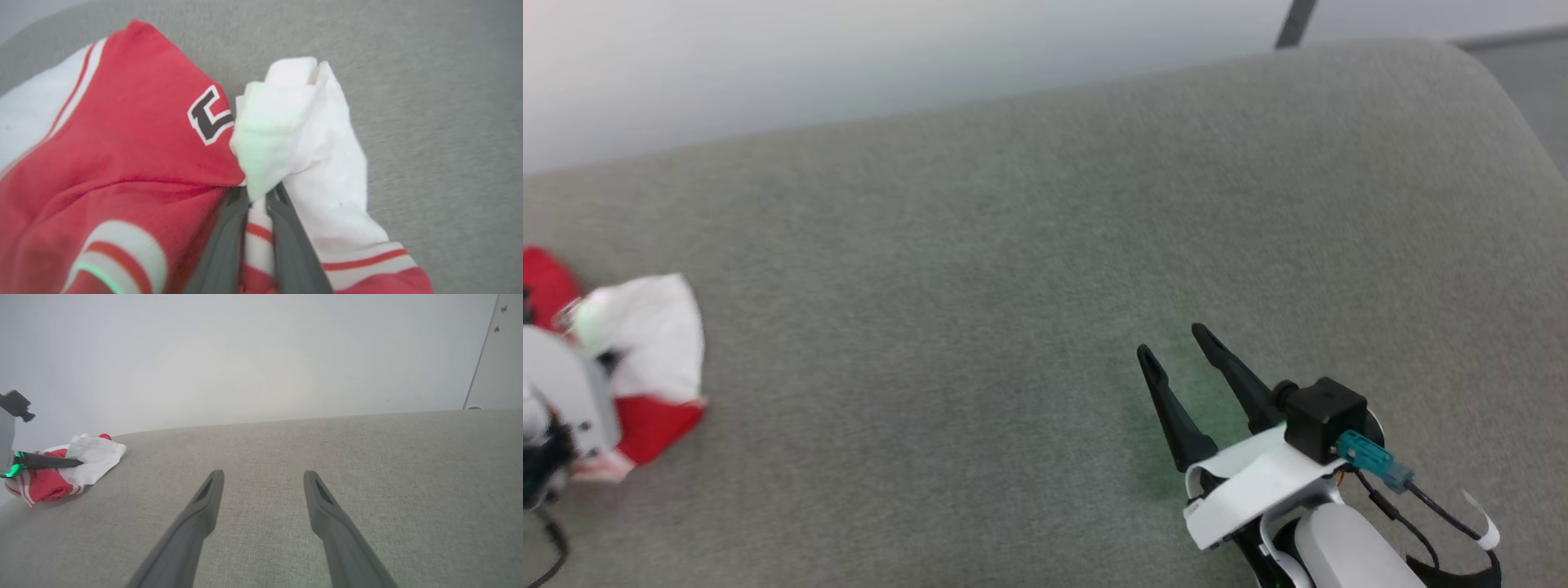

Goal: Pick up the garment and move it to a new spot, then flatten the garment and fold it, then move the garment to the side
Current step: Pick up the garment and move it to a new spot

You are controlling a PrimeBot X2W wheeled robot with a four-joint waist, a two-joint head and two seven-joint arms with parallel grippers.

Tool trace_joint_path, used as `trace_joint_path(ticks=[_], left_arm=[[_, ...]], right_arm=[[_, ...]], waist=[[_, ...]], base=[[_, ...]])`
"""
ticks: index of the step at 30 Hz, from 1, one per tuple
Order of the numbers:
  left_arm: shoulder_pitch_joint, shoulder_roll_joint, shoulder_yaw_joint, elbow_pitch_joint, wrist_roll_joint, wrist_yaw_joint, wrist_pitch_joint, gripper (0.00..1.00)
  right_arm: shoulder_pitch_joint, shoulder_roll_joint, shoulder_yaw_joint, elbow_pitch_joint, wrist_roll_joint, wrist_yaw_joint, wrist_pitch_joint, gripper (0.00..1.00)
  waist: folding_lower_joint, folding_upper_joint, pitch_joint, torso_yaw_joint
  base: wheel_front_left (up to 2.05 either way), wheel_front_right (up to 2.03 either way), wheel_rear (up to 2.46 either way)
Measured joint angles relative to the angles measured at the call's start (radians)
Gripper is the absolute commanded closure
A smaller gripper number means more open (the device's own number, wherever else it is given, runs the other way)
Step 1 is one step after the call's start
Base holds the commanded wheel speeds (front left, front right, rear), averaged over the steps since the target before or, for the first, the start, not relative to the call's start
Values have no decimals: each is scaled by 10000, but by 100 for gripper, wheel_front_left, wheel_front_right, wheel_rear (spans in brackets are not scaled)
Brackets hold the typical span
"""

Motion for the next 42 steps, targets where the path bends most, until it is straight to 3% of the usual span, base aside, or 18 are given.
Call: trace_joint_path(ticks=[7, 15, 21, 29, 36, 42], left_arm=[[-35, -111, -644, -2276, -199, -17, -679, 100], [9, -696, -825, -5712, -961, 33, -59, 100], [-129, -2117, -1574, -7382, -1735, 267, 1283, 100], [-1570, -3739, -2713, -5937, -1298, 169, 2063, 100], [-2481, -4470, -3058, -3659, -1089, 52, 1682, 100], [-2997, -5037, -3772, -1749, -844, 13, 1072, 100]], right_arm=[[371, 6, -589, -48, 127, 0, 0, 0], [606, 4, -1101, -291, 368, 0, 0, 0], [669, 2, -1534, -621, 775, 0, 0, 0], [590, -12, -1768, -1070, 1789, 0, -2, 0], [673, -8, -1914, -1256, 2483, 0, 0, 0], [887, -8, -2234, -1503, 2757, 0, 0, 0]], waist=[[0, -1, -642, 376], [0, -1, -895, 160], [1, 0, -696, -438], [0, -1, -133, -1568], [0, -1, 439, -2793], [0, 0, 1155, -3334]], base=[[0, 0, 0], [0, 0, 0], [0, 0, 0], [0, 0, 0], [0, 0, 0], [0, 0, 0]])
